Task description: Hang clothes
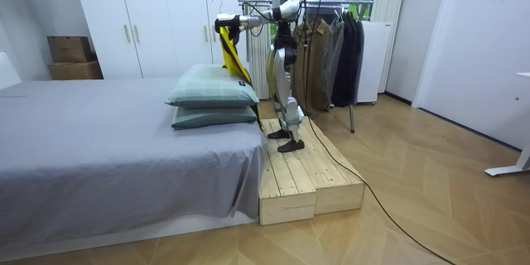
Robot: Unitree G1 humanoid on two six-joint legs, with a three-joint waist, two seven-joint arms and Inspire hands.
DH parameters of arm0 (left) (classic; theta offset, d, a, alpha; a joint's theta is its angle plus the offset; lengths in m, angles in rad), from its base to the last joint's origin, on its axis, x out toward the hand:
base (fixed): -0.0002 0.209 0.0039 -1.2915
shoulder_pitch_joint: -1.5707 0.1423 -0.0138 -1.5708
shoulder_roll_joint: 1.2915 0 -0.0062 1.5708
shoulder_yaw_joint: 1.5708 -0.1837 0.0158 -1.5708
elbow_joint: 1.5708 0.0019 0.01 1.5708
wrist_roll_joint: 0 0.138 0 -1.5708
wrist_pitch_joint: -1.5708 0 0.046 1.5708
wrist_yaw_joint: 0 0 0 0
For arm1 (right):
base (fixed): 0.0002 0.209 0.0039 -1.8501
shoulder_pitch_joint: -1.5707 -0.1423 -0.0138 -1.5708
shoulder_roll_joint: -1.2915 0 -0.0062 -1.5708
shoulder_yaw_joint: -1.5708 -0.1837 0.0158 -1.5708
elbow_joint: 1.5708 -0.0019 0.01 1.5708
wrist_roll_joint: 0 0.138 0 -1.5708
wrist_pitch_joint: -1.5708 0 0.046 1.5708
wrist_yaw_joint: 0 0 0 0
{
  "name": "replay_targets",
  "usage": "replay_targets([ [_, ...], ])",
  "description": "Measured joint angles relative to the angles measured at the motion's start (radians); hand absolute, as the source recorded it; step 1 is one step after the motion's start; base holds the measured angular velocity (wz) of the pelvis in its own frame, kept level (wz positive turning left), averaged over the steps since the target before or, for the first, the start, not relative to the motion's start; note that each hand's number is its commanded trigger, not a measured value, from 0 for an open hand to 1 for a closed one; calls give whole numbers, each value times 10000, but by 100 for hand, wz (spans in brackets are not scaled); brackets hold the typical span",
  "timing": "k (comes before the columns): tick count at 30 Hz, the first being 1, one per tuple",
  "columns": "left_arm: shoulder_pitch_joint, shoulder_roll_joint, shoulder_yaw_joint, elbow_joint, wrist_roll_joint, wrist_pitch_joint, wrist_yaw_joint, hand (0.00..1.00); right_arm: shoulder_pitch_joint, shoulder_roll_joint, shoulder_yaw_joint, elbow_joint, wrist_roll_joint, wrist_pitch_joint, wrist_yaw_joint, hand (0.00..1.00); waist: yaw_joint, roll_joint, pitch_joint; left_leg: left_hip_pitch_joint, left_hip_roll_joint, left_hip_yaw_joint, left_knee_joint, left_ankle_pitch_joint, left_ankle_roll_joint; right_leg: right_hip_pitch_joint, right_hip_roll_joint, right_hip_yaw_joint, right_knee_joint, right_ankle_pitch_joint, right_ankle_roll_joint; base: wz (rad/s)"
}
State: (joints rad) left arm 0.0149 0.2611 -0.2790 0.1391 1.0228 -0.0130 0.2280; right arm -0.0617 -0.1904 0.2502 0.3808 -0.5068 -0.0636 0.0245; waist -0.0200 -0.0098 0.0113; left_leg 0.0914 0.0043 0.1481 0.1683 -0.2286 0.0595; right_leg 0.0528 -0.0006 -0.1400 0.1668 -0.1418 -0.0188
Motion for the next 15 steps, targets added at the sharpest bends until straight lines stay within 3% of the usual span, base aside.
replay_targets([
  [15,0,-85,-7,0,54,98,0,100,12,-29,32,-3,-84,-6,-141,100,-36,-9,-7,-5,-1,8,-1,0,0,-3,5,-5,-3,0,0,0],
])
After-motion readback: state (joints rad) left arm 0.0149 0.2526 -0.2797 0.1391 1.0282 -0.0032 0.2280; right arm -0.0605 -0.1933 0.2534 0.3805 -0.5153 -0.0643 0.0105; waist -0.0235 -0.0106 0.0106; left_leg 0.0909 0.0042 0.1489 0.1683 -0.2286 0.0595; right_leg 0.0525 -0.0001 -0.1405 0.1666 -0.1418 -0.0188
